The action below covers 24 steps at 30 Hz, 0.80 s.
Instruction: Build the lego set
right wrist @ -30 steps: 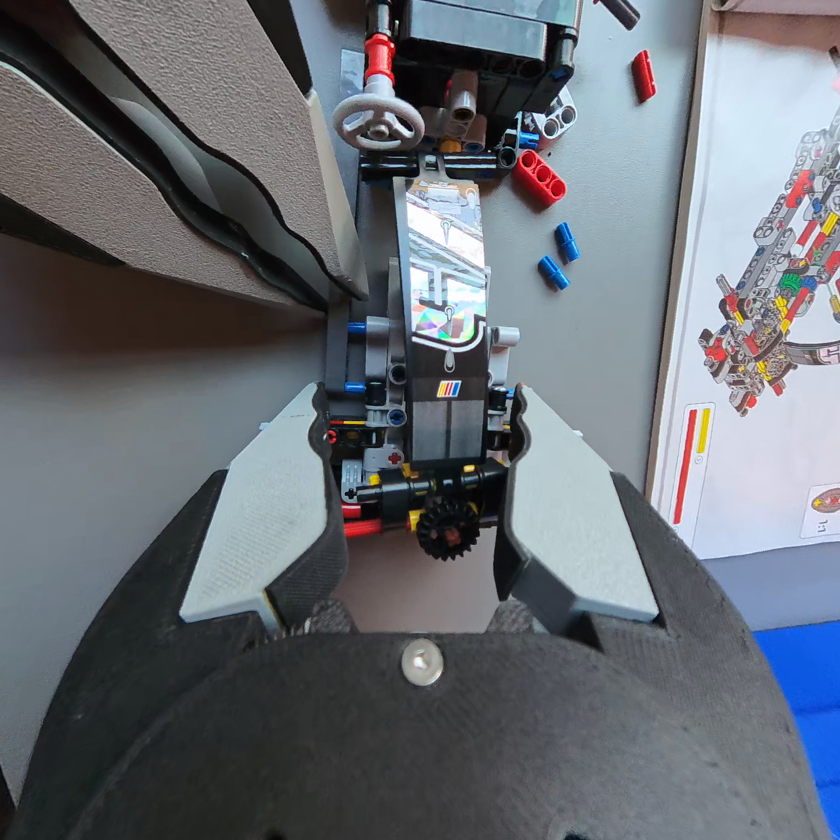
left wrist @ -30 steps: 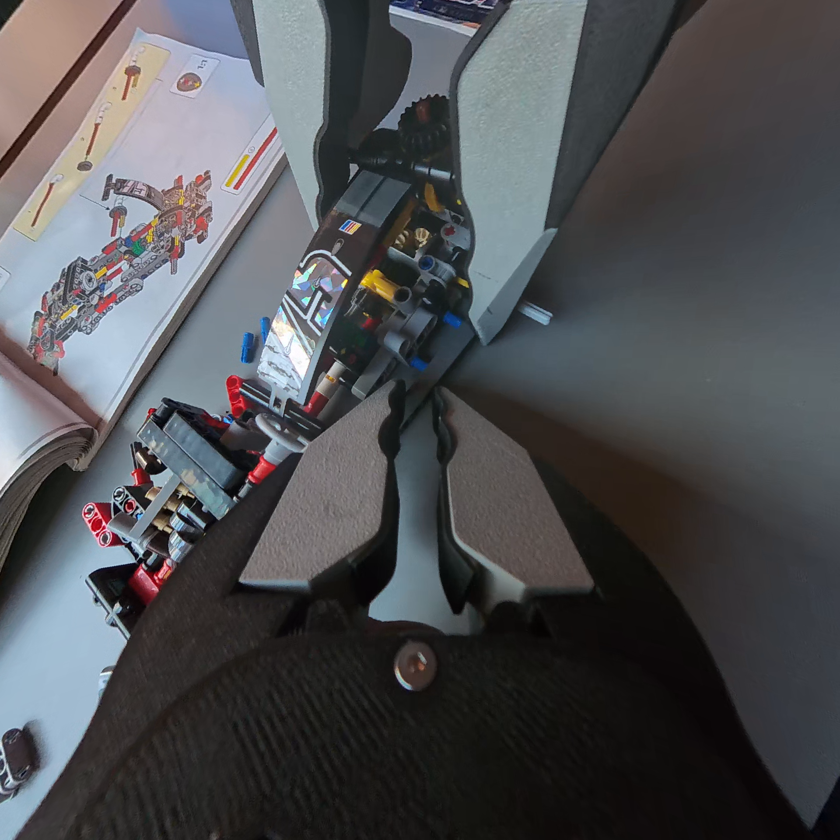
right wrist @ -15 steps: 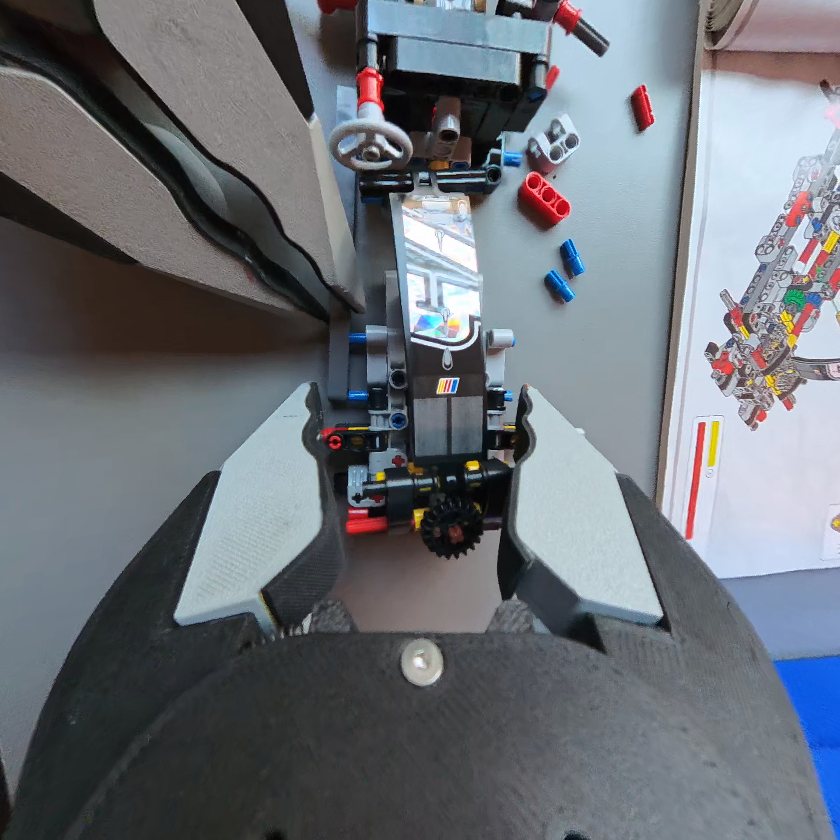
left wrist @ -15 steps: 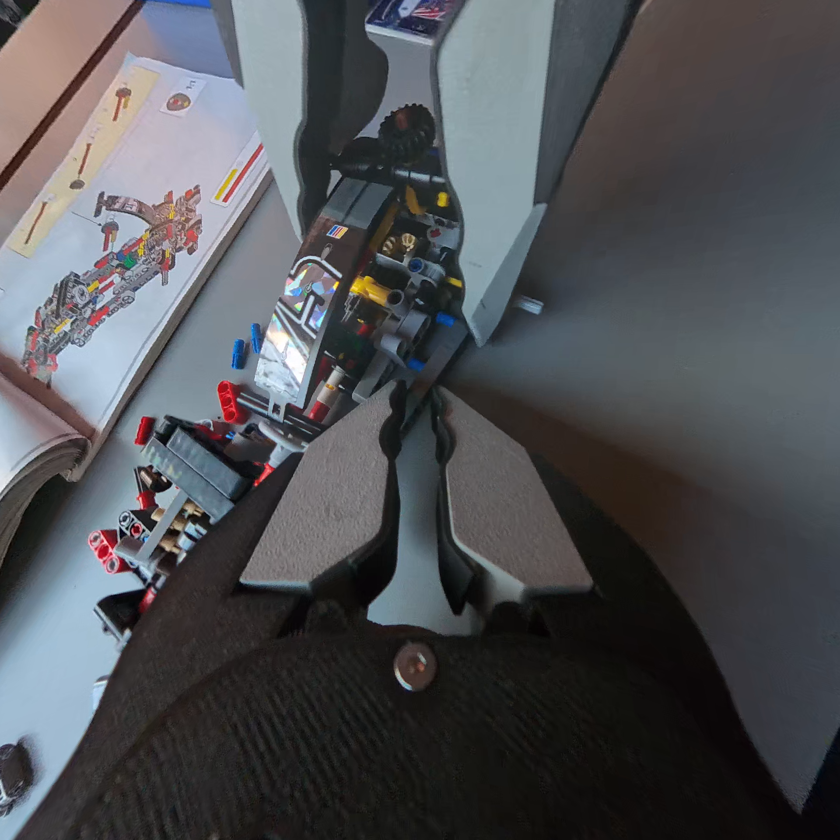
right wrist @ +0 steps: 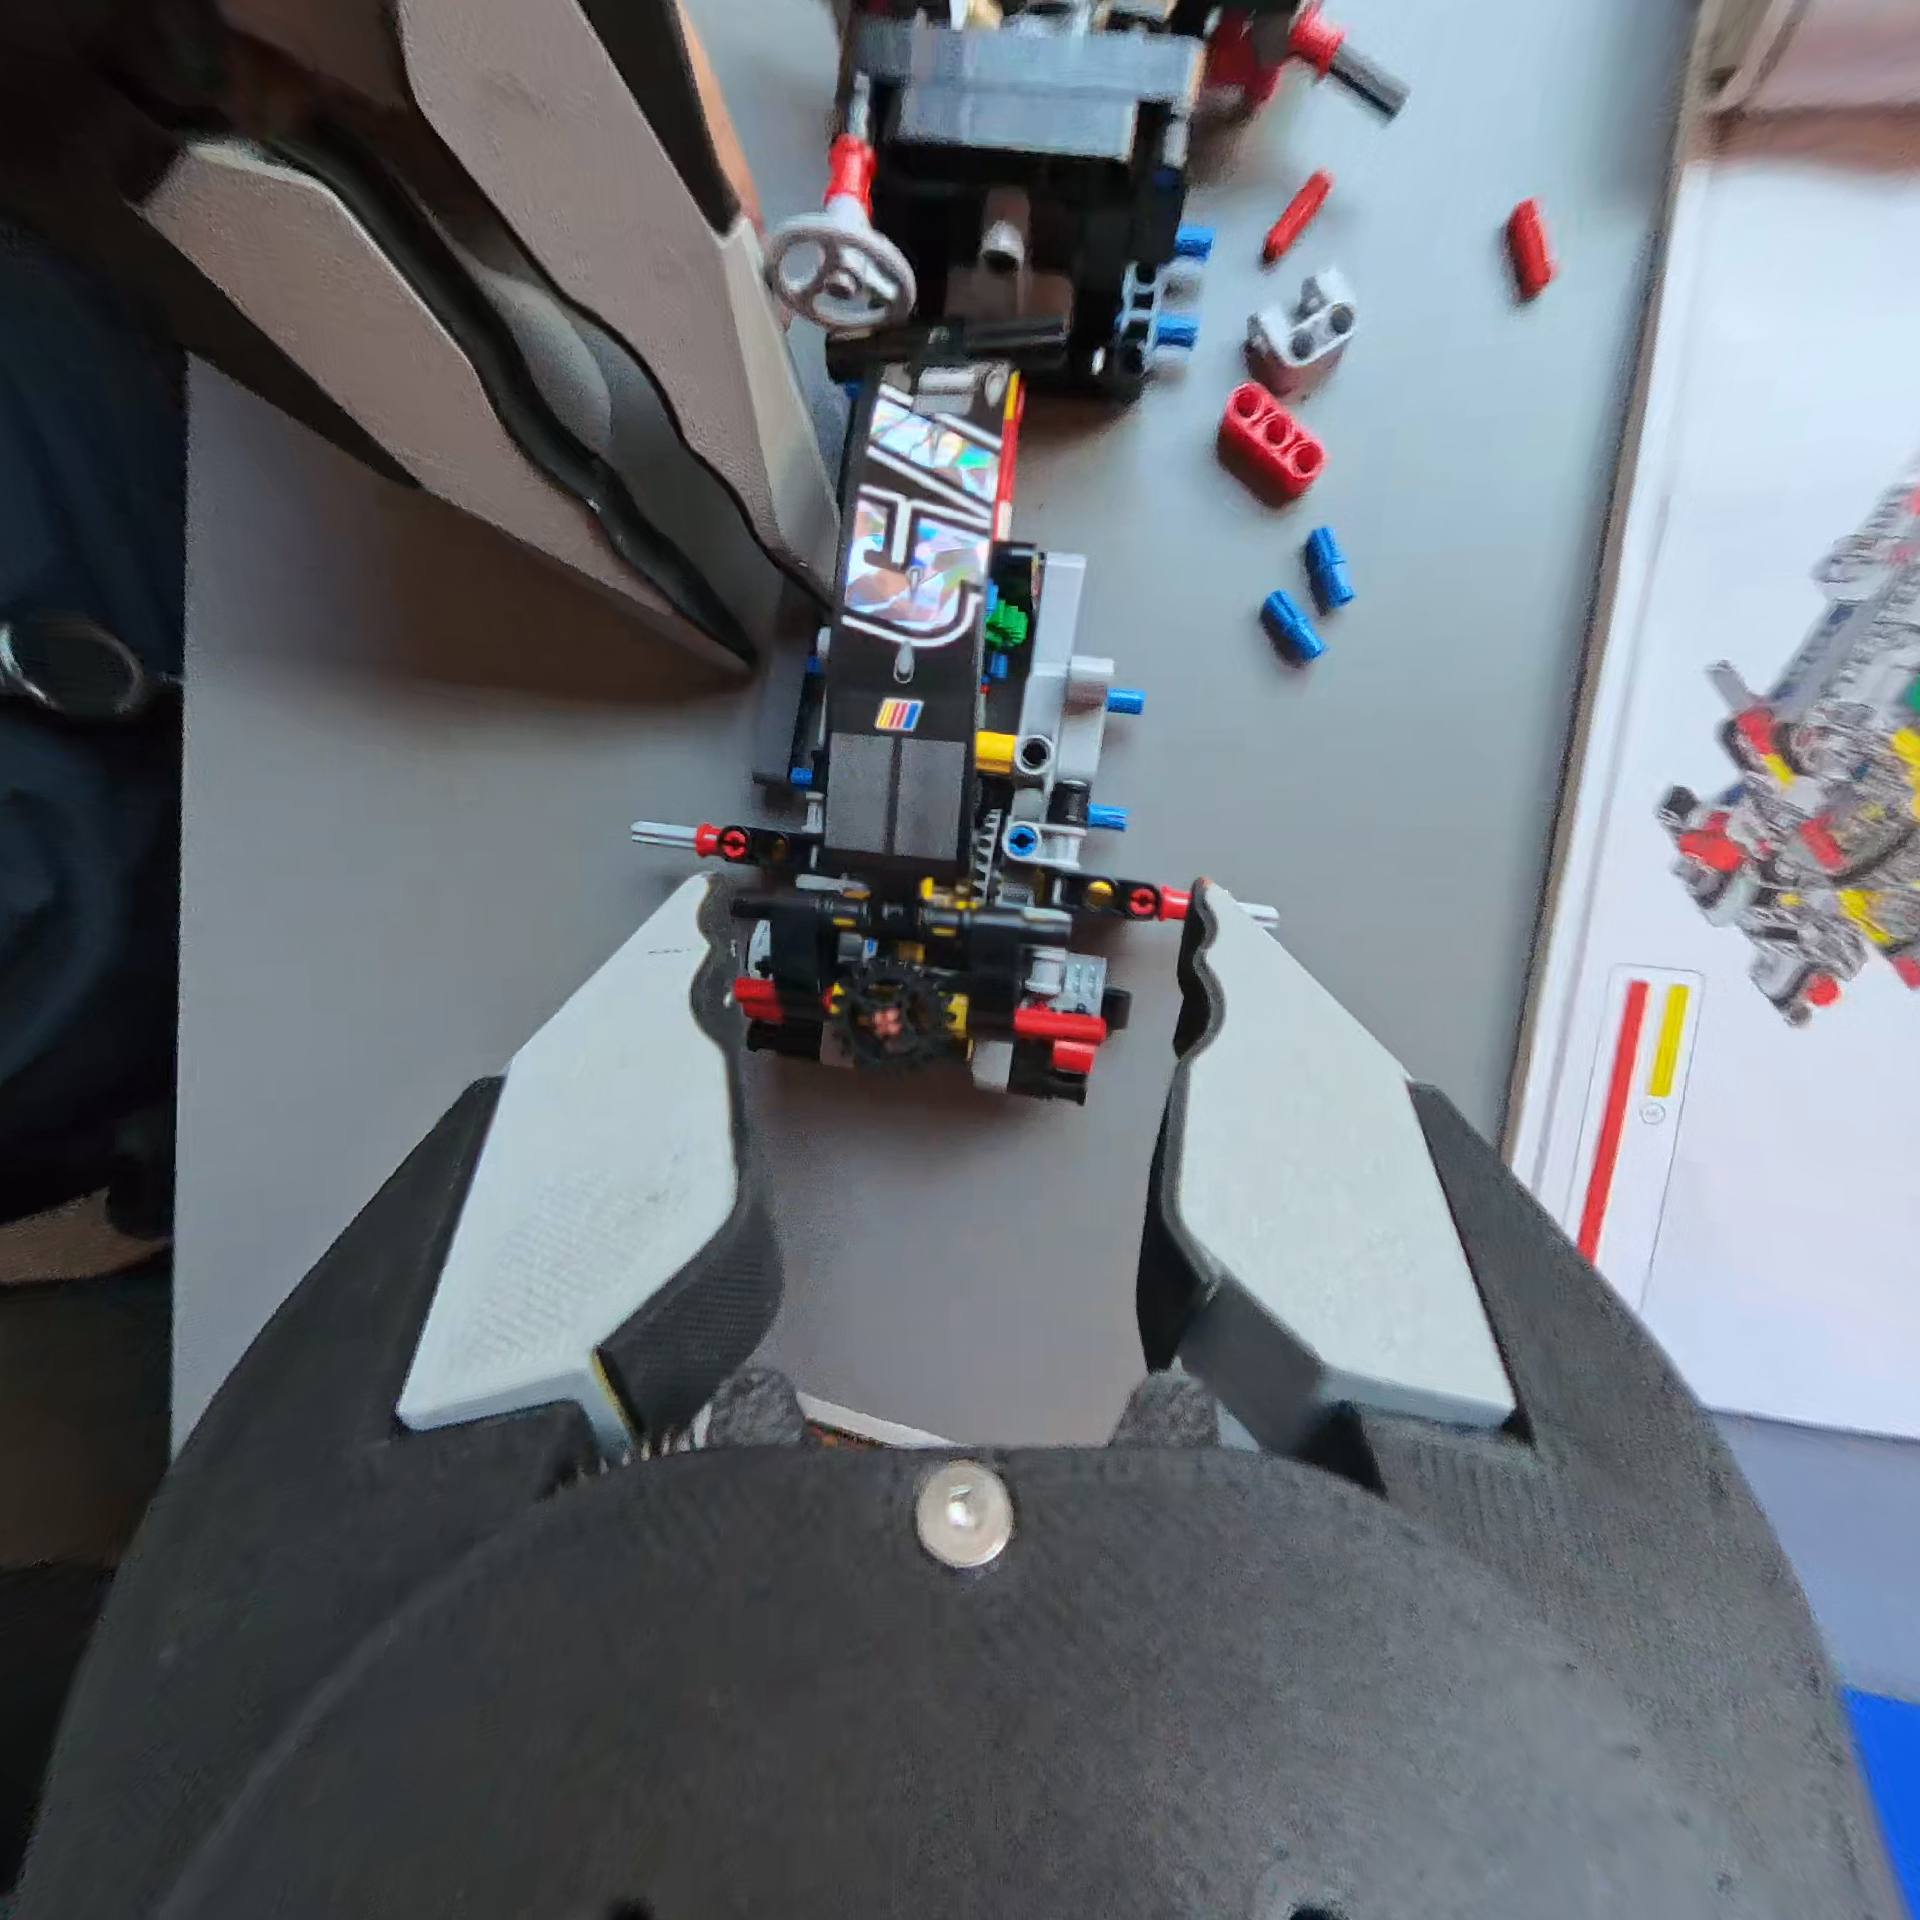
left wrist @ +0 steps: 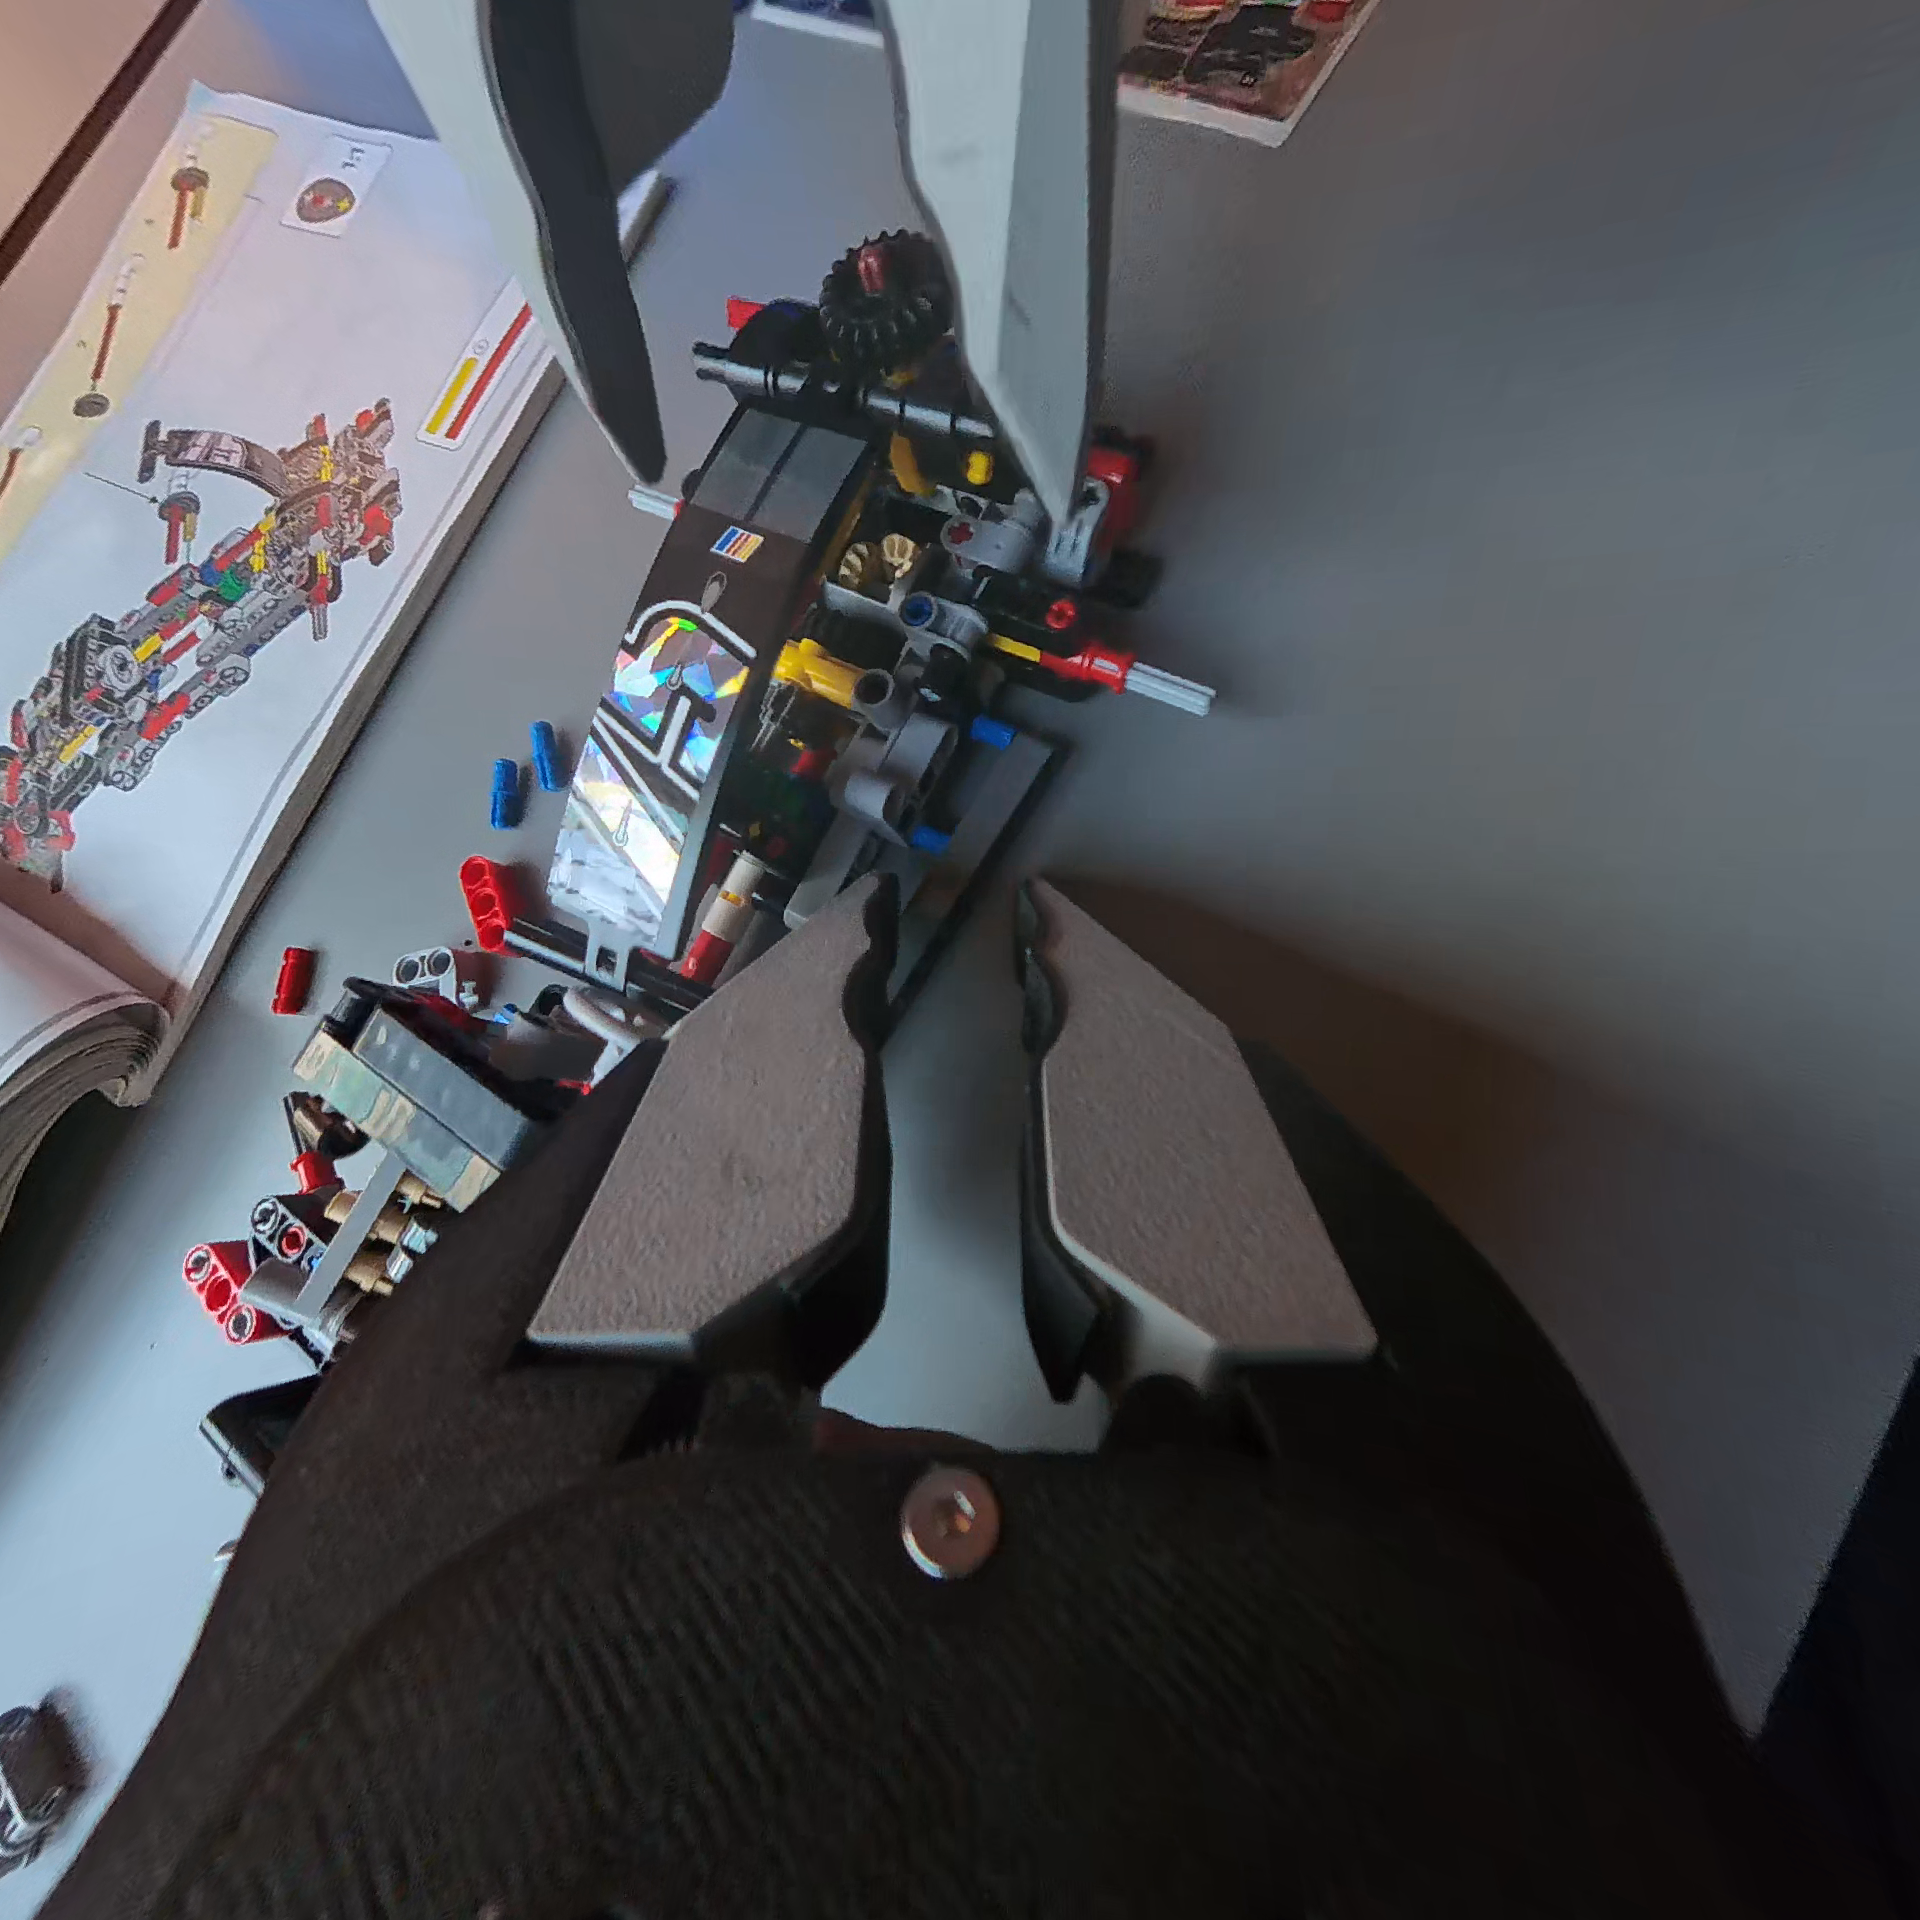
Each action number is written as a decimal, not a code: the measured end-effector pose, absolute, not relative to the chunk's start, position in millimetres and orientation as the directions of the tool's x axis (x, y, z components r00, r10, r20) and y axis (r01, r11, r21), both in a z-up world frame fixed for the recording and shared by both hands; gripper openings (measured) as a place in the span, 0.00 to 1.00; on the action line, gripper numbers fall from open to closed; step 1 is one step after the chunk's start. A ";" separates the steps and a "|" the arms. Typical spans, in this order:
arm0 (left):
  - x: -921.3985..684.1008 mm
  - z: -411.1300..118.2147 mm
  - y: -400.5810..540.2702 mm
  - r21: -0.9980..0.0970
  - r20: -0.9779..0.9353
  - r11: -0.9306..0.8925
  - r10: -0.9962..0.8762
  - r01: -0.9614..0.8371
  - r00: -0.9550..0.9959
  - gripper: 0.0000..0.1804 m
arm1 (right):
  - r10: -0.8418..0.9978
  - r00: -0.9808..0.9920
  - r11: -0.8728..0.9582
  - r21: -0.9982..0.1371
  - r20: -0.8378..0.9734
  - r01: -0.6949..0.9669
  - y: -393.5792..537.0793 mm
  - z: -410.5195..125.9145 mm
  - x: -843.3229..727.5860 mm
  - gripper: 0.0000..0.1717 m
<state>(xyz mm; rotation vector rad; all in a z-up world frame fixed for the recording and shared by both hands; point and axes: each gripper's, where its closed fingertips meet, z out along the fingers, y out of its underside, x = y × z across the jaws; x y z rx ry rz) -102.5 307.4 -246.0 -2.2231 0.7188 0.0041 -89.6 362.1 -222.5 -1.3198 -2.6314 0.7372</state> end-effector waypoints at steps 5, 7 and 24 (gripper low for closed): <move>-105.4 -246.9 309.5 -0.688 -0.213 -0.544 -0.481 -0.480 0.851 0.07 | 0.740 -0.657 0.558 -0.417 -0.141 0.718 347.6 -234.4 -90.3 0.41; -104.7 -247.1 310.5 -0.695 -0.186 -0.554 -0.477 -0.459 0.859 0.07 | 0.746 -0.647 0.544 -0.417 -0.158 0.729 343.7 -237.3 -92.9 0.43; -100.1 -242.1 306.9 -0.724 -0.188 -0.548 -0.428 -0.419 0.884 0.05 | 0.780 -0.607 0.467 -0.504 -0.153 0.726 340.7 -237.1 -104.2 0.33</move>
